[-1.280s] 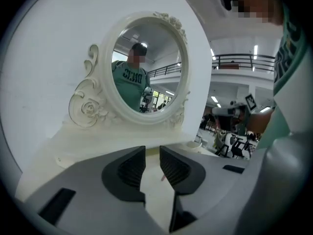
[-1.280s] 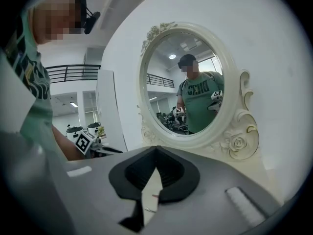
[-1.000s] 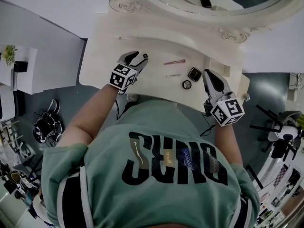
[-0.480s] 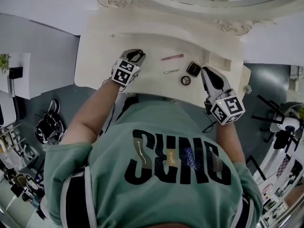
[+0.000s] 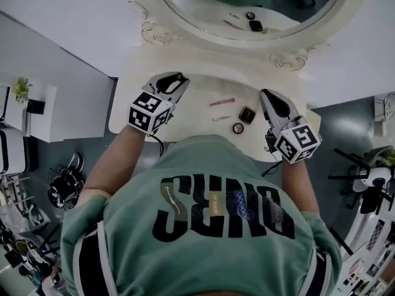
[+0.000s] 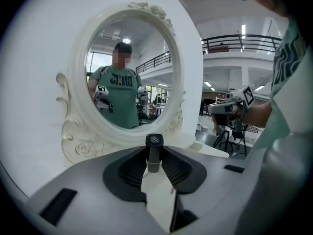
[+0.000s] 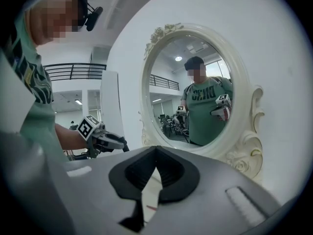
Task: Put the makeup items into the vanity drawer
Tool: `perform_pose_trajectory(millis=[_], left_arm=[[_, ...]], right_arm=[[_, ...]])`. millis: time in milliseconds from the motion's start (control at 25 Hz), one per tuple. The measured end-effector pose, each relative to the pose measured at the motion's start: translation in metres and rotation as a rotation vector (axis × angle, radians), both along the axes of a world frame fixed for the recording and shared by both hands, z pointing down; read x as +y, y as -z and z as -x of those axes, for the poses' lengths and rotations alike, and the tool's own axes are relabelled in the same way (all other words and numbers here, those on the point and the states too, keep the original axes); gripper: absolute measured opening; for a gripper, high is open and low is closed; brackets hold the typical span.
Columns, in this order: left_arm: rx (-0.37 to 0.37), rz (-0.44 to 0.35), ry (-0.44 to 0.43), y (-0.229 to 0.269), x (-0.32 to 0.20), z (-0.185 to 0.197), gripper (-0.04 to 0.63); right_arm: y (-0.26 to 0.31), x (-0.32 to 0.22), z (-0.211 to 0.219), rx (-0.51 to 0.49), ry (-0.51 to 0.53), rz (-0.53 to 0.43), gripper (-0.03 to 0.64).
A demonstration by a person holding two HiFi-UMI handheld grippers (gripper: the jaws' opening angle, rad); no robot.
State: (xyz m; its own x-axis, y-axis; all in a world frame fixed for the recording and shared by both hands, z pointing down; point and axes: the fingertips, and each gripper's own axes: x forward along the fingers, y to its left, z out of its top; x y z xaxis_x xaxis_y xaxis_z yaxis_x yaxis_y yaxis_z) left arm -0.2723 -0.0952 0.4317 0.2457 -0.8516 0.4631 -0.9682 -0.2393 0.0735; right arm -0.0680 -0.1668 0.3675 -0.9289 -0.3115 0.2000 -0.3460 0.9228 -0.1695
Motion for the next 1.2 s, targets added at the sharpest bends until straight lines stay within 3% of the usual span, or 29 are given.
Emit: perform_pose_trajectory(millis=[280, 680, 920, 1200], left_arm=[[0.021, -0.102, 0.009, 0.089, 0.009, 0.004, 0.100], [0.008, -0.072, -0.065, 0.086, -0.004, -0.023, 0.100], [0.002, -0.034, -0.205, 0.065, -0.053, -0.082, 0.100], [0.022, 0.048, -0.435, -0.006, -0.115, -0.207, 0.100]], right_arm=[[0.046, -0.011, 0.019, -0.029, 0.051, -0.056, 0.009], [0.050, -0.026, 0.008, -0.032, 0.018, -0.058, 0.011], [0.038, -0.057, -0.042, -0.039, -0.101, -0.041, 0.011], [-0.018, -0.068, -0.146, -0.006, -0.297, 0.034, 0.011]])
